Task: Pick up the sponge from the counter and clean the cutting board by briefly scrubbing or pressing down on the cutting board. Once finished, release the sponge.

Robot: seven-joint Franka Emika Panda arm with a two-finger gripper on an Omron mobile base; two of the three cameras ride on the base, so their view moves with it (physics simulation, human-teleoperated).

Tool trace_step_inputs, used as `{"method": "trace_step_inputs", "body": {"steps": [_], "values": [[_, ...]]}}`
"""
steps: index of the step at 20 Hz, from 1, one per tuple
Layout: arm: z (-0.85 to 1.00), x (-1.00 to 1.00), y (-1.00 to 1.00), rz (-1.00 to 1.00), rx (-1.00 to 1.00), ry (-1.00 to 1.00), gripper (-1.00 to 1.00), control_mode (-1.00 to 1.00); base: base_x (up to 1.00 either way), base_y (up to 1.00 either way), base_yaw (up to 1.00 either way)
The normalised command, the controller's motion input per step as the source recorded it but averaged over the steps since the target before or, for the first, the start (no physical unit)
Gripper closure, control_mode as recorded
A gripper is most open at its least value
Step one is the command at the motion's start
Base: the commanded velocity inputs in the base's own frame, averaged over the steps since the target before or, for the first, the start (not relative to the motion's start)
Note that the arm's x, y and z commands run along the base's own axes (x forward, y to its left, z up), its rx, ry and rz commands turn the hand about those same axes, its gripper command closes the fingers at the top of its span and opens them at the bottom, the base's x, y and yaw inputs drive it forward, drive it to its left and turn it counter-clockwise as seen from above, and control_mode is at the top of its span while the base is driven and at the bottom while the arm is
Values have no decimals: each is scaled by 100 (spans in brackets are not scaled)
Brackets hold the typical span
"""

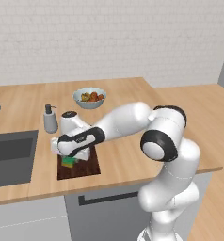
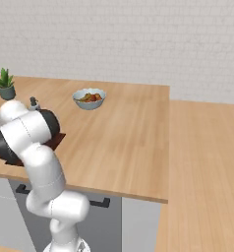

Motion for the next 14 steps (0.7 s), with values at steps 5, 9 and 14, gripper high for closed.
{"method": "trace_step_inputs", "body": {"steps": [5, 9, 14], "values": [[-6, 6, 56, -6, 0, 1, 100, -100, 0, 0, 0], [-26, 0, 13, -6, -7, 0, 100, -100, 0, 0, 0], [-21, 0, 4, -7, -12, -2, 100, -100, 0, 0, 0]]}}
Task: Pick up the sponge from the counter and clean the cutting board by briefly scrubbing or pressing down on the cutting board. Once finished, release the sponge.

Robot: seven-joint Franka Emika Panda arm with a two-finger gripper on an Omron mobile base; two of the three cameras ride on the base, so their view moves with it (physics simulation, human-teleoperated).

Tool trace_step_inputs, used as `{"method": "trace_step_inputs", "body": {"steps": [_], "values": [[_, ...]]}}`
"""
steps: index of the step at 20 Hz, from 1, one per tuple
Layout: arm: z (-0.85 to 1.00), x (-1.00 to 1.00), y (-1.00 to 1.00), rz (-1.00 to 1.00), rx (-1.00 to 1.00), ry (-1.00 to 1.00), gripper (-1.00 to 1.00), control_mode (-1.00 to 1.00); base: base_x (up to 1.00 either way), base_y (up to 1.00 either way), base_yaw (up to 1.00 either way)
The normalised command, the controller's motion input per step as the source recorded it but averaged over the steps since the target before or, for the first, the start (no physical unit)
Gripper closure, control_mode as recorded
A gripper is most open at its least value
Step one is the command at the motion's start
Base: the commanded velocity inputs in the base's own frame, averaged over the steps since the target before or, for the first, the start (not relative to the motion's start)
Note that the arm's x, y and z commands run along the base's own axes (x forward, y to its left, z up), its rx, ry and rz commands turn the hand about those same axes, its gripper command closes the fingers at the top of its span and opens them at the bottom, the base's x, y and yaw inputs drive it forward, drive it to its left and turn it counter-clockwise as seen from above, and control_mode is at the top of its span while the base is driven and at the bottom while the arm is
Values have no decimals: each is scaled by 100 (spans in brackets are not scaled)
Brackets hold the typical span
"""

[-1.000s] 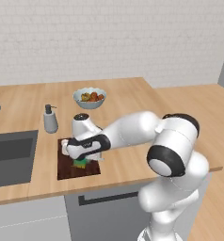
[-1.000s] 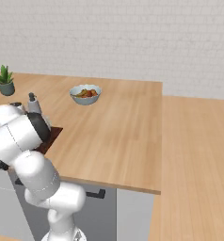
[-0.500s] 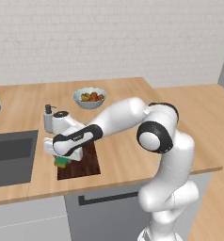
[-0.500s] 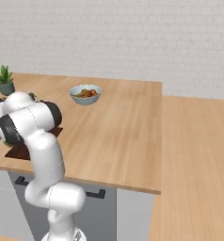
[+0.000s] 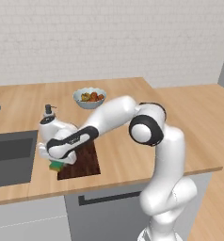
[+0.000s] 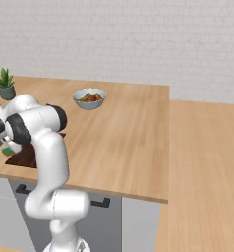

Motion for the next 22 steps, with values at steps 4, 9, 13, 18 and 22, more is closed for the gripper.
{"method": "trace_step_inputs", "body": {"steps": [4, 9, 13, 18, 22], "values": [[-11, -1, 0, -7, -7, 0, 100, -100, 0, 0, 0], [-13, -16, -2, -4, -1, -2, 100, -100, 0, 0, 0], [-33, -16, -21, -4, -1, -10, 100, -100, 0, 0, 0], [-23, -4, -27, -5, 0, -12, 100, -100, 0, 0, 0], [0, 11, -10, -6, 0, -3, 100, -100, 0, 0, 0]]}}
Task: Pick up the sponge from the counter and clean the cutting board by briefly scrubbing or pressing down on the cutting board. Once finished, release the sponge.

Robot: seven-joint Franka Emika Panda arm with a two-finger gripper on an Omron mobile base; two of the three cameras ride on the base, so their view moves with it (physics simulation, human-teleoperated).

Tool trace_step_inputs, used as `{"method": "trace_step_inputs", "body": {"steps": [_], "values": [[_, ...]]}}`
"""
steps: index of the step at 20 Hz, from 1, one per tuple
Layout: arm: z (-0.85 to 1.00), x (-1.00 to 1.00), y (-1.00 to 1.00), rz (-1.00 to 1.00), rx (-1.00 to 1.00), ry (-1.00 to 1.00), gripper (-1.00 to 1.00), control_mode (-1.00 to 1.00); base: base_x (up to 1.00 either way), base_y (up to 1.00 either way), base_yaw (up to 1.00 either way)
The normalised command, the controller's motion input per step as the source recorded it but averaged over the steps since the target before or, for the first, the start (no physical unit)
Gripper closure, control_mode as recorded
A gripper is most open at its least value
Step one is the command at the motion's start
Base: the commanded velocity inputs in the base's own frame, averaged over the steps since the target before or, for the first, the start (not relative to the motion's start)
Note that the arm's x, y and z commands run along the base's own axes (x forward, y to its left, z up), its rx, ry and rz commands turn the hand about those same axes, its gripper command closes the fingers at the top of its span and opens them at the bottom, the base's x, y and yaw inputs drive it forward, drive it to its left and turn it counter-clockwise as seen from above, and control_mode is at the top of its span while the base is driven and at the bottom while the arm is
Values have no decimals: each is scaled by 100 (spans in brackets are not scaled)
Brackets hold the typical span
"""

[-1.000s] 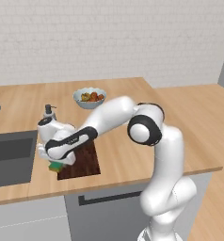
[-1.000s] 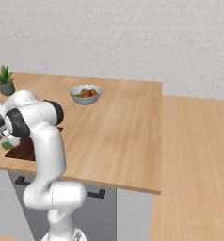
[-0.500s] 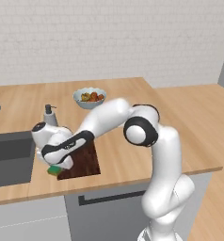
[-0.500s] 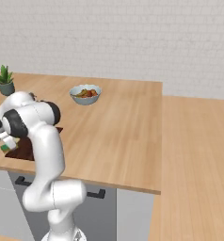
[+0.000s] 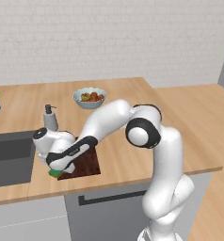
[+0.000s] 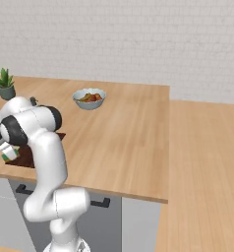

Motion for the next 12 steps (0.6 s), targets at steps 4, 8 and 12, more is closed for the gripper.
{"method": "trace_step_inputs", "body": {"steps": [4, 8, 12], "values": [[0, 3, -15, -5, 0, -3, 100, -100, 0, 0, 0], [0, 9, -22, -6, 0, 0, 100, -100, 0, 0, 0], [-7, 20, -22, -7, -3, 0, 100, -100, 0, 0, 0]]}}
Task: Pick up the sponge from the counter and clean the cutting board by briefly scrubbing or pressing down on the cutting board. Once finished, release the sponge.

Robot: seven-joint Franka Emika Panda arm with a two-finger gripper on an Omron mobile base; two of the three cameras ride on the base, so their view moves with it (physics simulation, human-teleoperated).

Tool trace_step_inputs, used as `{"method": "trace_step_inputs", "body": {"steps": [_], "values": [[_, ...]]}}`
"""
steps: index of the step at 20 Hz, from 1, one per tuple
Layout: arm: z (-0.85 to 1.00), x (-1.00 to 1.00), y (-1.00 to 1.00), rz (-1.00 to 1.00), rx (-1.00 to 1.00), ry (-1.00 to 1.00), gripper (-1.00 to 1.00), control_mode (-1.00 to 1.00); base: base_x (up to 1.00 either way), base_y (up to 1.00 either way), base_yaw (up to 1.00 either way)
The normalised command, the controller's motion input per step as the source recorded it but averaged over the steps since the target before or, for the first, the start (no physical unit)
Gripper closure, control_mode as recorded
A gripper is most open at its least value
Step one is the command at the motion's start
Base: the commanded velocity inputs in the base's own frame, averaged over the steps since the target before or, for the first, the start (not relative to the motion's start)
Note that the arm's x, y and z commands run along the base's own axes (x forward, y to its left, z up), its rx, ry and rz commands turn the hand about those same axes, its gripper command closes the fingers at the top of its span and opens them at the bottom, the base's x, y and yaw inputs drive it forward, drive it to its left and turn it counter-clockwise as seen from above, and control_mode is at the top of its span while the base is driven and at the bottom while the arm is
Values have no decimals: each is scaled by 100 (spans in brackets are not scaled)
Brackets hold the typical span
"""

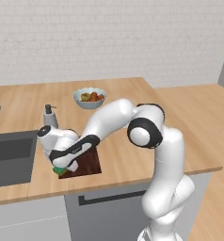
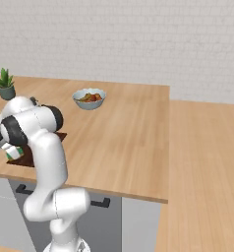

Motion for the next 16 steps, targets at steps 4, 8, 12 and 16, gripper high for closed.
{"method": "trace_step_inputs", "body": {"steps": [4, 8, 12, 16], "values": [[-14, 18, -16, -6, -5, 0, 100, -100, 0, 0, 0], [-1, 3, -19, -2, 0, 0, 100, -100, 0, 0, 0], [0, 10, -15, 0, 0, 0, 100, -100, 0, 0, 0], [-2, 31, -3, 0, 0, -1, 100, -100, 0, 0, 0]]}}
